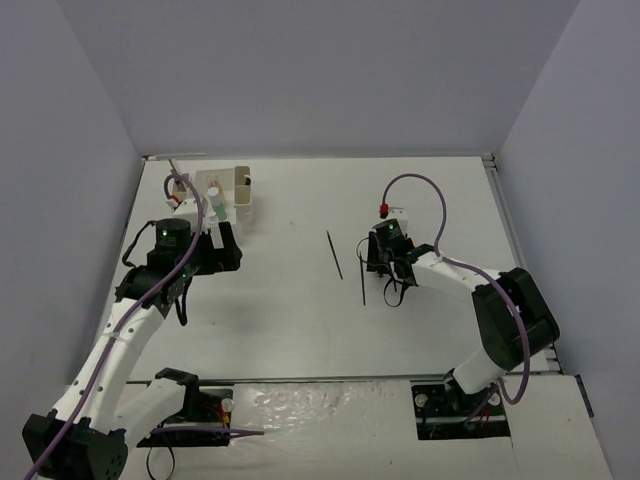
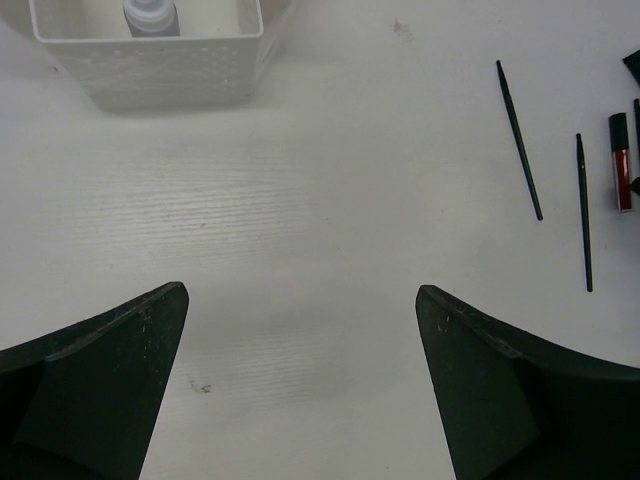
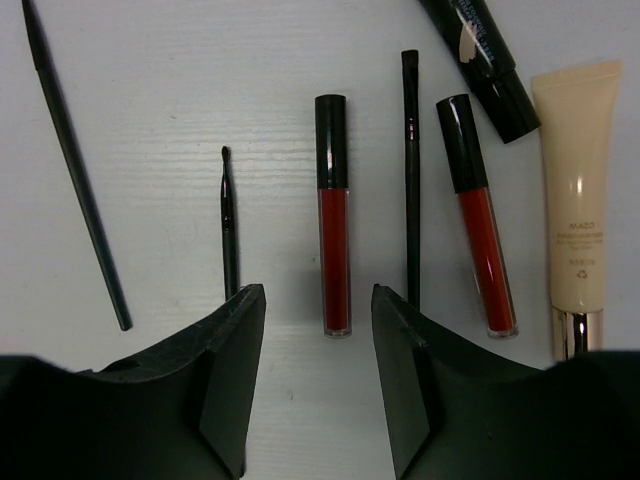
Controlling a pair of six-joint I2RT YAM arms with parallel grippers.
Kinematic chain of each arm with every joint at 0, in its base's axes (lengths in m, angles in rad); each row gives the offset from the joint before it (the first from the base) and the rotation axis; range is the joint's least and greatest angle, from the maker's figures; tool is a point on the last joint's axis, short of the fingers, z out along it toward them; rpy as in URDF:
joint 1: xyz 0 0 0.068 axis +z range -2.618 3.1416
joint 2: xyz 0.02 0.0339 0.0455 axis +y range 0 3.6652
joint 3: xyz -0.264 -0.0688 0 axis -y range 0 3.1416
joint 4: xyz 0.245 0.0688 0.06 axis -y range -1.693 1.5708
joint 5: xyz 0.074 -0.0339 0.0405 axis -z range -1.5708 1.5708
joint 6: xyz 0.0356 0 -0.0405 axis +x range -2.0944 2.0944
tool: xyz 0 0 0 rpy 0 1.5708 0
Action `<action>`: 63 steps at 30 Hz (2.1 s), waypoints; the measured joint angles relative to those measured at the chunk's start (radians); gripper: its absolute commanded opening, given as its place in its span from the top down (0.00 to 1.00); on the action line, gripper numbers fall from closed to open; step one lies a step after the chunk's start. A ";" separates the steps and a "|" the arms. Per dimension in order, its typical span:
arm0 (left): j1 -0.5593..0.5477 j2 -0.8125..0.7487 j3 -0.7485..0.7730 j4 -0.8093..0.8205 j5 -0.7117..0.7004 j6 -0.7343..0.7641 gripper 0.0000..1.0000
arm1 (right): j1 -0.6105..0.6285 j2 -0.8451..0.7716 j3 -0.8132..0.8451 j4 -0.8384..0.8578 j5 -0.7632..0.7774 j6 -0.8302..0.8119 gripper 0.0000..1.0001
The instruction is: Organize the makeup
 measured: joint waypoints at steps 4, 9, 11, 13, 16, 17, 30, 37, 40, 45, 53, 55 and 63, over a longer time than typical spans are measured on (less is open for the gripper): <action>0.000 -0.052 0.000 0.007 0.000 0.000 0.03 | -0.003 0.079 0.017 0.017 -0.002 0.001 0.62; 0.001 -0.059 0.000 0.009 0.002 0.000 0.03 | -0.005 0.131 0.025 0.033 0.012 0.001 0.74; 0.002 -0.057 0.000 0.009 0.004 0.000 0.03 | -0.005 0.141 0.032 0.045 0.016 0.002 0.83; 0.004 -0.058 0.000 0.011 0.007 -0.001 0.03 | -0.005 0.147 0.032 0.057 0.022 0.002 0.94; 0.007 -0.058 0.000 0.018 0.019 -0.007 0.03 | -0.005 0.150 0.033 0.070 0.028 0.002 1.00; 0.007 -0.057 0.000 0.023 0.026 -0.013 0.03 | -0.005 0.150 0.032 0.071 0.029 0.001 1.00; -0.137 0.022 0.052 0.095 0.113 -0.214 0.03 | 0.259 -0.267 -0.099 0.222 0.039 -0.106 1.00; -0.310 0.062 0.157 0.171 0.075 -0.290 0.12 | 0.376 -0.435 -0.146 0.428 -0.032 -0.172 1.00; -0.364 0.088 0.181 0.203 0.039 -0.314 0.16 | 0.413 -0.440 -0.148 0.463 -0.063 -0.191 1.00; -0.451 0.154 0.221 0.232 -0.011 -0.324 0.23 | 0.455 -0.440 -0.149 0.499 -0.096 -0.212 1.00; -0.541 0.225 0.246 0.250 -0.075 -0.327 0.55 | 0.460 -0.440 -0.149 0.526 -0.104 -0.227 1.00; -0.555 0.233 0.246 0.252 -0.083 -0.327 0.65 | 0.460 -0.440 -0.149 0.529 -0.103 -0.231 1.00; -0.572 0.254 0.249 0.265 -0.123 -0.333 1.00 | 0.460 -0.440 -0.150 0.534 -0.089 -0.237 0.92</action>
